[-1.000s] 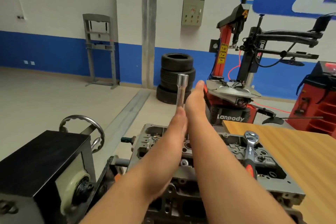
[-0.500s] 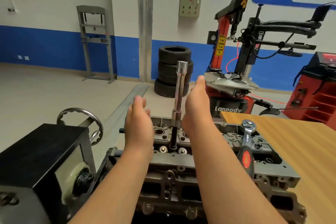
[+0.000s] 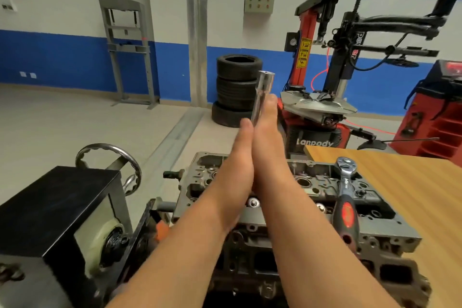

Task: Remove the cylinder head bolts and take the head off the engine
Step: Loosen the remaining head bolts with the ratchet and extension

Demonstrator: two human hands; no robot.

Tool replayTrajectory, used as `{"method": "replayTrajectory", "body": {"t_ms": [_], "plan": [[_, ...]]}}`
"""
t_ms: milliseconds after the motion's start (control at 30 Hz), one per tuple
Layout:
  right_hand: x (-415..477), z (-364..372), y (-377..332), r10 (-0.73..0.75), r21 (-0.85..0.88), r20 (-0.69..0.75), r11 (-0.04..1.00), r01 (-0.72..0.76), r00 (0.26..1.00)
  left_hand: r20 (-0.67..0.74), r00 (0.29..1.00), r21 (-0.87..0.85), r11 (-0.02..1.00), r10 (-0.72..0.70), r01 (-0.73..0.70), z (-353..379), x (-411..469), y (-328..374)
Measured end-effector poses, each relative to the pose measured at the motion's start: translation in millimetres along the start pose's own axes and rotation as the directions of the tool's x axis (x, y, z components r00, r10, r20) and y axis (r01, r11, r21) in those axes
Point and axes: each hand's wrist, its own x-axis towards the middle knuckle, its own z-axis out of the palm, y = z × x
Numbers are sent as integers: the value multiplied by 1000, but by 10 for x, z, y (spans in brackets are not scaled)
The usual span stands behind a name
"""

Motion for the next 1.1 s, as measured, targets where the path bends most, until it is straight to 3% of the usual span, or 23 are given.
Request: {"method": "replayTrajectory", "body": {"t_ms": [33, 100, 167, 233, 300, 333, 400, 467, 567, 633, 733, 800, 933, 967, 1067, 1100], "plan": [[129, 8, -102, -14, -21, -80, 1000, 13, 997, -17, 1000, -47, 999, -20, 19, 39, -140, 19], [177, -5, -308, 74, 54, -175, 996, -65, 982, -181, 982, -63, 997, -60, 49, 26, -240, 35], [147, -42, -293, -5, 54, -64, 999, 9, 998, -281, 958, -32, 998, -60, 53, -196, -122, -3], [-70, -46, -138, -116, -147, 99, 981, 130, 988, -389, 921, 169, 985, 30, 39, -318, 89, -127], [-157, -85, 54, -253, -468, 246, 815, 343, 936, -313, 943, 490, 870, 112, 59, -342, 301, -362], [-129, -109, 106, -322, -627, 292, 647, 434, 901, -249, 961, 595, 802, 121, 53, -347, 376, -487], [-89, -139, 42, -403, -796, 308, 386, 465, 862, -208, 972, 661, 748, 108, 58, -377, 473, -601], [-59, -155, -10, -433, -845, 307, 287, 452, 848, -209, 972, 653, 756, 111, 54, -428, 546, -601], [-6, -182, -47, -397, -854, 313, 279, 438, 863, -123, 989, 641, 767, 78, 19, -499, 553, -620], [-36, -238, -78, -365, -819, 352, 327, 472, 862, -121, 989, 614, 790, 81, 10, -547, 536, -625], [-82, -320, -123, -278, -744, 395, 463, 482, 876, -194, 972, 604, 797, 134, 11, -570, 513, -666], [-128, -311, -120, -258, -722, 404, 500, 479, 878, -290, 938, 645, 763, 190, 46, -521, 514, -677], [-165, -195, -75, -242, -832, 433, 263, 488, 868, -389, 895, 713, 686, 219, 142, -444, 501, -660], [-156, -187, -81, -246, -841, 427, 246, 482, 870, -369, 905, 763, 624, 211, 166, -448, 483, -666], [-107, -232, -213, -328, -828, 359, 321, 461, 874, -328, 940, 935, 175, 100, 308, -478, 444, -688], [-93, -266, -272, -367, -813, 319, 368, 451, 874, -344, 938, 936, 98, 38, 339, -467, 460, -660]]}}
